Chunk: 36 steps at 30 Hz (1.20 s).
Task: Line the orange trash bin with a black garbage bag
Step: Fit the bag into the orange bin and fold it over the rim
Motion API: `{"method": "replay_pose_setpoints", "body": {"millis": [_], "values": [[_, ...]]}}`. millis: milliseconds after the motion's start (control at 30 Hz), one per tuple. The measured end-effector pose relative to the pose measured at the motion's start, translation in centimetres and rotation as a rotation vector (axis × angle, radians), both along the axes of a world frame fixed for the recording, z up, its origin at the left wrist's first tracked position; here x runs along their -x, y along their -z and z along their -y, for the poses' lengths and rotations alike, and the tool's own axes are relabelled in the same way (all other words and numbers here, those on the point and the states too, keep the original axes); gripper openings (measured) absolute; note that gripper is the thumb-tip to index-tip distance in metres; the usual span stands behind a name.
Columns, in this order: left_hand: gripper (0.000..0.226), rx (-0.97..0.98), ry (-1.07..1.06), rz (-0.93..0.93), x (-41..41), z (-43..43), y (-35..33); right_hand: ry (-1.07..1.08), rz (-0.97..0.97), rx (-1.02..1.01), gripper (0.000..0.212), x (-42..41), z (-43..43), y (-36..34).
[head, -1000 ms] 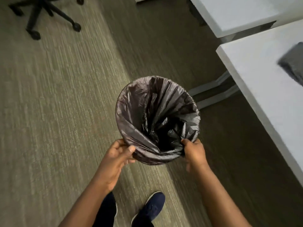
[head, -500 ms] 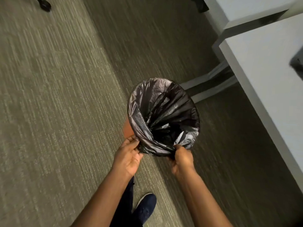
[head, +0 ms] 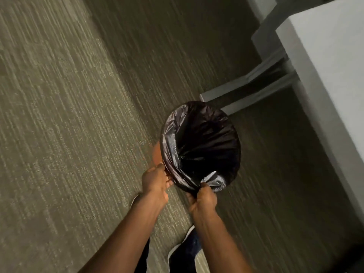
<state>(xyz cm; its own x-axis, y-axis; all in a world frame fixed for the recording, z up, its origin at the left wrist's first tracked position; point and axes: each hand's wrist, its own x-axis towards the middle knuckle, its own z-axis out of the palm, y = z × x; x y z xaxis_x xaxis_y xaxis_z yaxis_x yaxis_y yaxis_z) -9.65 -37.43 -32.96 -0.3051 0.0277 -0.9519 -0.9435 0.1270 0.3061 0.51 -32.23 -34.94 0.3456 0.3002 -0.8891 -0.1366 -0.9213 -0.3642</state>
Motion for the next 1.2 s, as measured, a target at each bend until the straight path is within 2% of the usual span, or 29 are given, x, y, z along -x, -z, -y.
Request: {"method": "replay_pose_setpoints", "body": {"millis": [133, 267, 333, 433, 533, 600, 667, 733, 800, 833, 900, 933, 967, 1067, 1133, 1200], "values": [[0.023, -0.158, -0.053, 0.043, -1.9, -1.1, 2.2, 0.071, 0.003, -0.074, 0.038, -1.1, -1.6, 2.3], [0.006, -0.293, 0.145, -0.052, -4.3, -2.8, 4.8, 0.082, -0.02, -0.098, 0.035, -2.9, -3.1, 4.6], [0.009, -0.351, 0.21, -0.095, -4.8, -3.5, 6.5, 0.001, -0.065, -0.046, 0.034, -4.4, -3.9, 5.4], [0.02, -0.436, 0.234, -0.101, -3.8, -4.0, 8.7, -0.188, -0.135, 0.045, 0.054, -8.0, -6.2, 6.7], [0.026, -0.461, 0.257, -0.04, -1.9, -3.7, 10.3, -0.294, -0.235, 0.013, 0.069, -12.5, -9.9, 8.0], [0.027, -0.513, 0.318, 0.0, -1.0, -3.4, 11.1, -0.372, -0.279, -0.002, 0.065, -14.5, -12.0, 8.8], [0.029, -0.565, 0.407, 0.028, -0.6, -3.6, 11.3, -0.433, -0.171, 0.007, 0.051, -15.4, -12.8, 9.3], [0.024, -0.513, 0.519, 0.004, -0.6, -4.4, 11.2, -0.465, -0.058, -0.027, 0.043, -15.8, -12.9, 10.0], [0.022, -0.267, 0.737, -0.186, -0.7, -5.5, 11.1, -0.443, -0.005, -0.071, 0.037, -16.0, -12.7, 10.5], [0.027, -0.078, 0.87, -0.37, -0.7, -6.0, 11.4, -0.412, 0.005, -0.097, 0.034, -16.1, -12.6, 10.7], [0.05, 0.236, 1.049, -0.864, -0.7, -7.3, 11.9, -0.354, 0.013, -0.161, 0.033, -16.0, -12.0, 11.0], [0.06, 0.294, 1.128, -1.061, -0.8, -8.2, 12.0, -0.34, 0.019, -0.2, 0.035, -16.0, -11.7, 11.0], [0.066, 0.313, 1.213, -1.169, -0.9, -9.1, 12.3, -0.345, 0.03, -0.241, 0.037, -15.9, -11.4, 11.0], [0.061, 0.345, 1.368, -1.138, -1.5, -11.6, 13.7, -0.396, 0.035, -0.32, 0.038, -15.8, -10.5, 10.3], [0.043, 0.34, 1.267, -1.199, -1.5, -12.1, 14.8, -0.388, -0.001, -0.351, 0.038, -16.0, -9.9, 9.7], [0.034, 0.294, 1.114, -1.237, -0.8, -12.0, 15.4, -0.385, -0.019, -0.351, 0.036, -16.4, -9.5, 9.1]]}}
